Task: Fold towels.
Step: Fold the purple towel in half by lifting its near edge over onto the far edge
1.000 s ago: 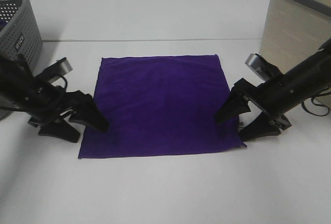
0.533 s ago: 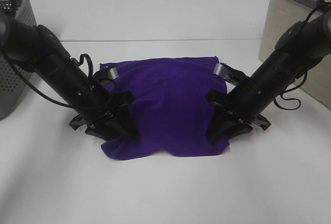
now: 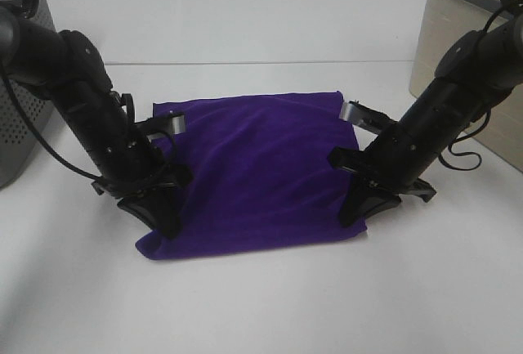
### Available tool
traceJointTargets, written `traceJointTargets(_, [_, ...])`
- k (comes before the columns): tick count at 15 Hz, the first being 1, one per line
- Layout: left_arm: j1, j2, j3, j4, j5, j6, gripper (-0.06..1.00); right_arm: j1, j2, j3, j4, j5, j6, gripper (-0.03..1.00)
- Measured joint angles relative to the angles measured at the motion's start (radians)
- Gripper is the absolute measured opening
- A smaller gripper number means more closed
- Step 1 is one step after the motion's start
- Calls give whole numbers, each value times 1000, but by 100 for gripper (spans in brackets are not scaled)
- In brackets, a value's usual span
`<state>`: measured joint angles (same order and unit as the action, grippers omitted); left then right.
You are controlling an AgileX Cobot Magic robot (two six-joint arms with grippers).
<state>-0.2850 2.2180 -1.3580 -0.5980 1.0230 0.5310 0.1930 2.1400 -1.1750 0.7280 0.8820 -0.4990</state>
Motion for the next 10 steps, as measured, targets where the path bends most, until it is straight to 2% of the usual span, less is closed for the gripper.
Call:
traceJointTargets(3, [0,-102,-63,58,-7,0,0,0,-118,-18,-3,-27,0,3])
traceJointTargets(6, [0,-129,-189,81,-36,0,0,0,-139,-163,-4,-32,0,3])
traceJointTargets(10, [0,-108,-290,150,-206,-8,0,0,-111,-420,-44,-89,1,3])
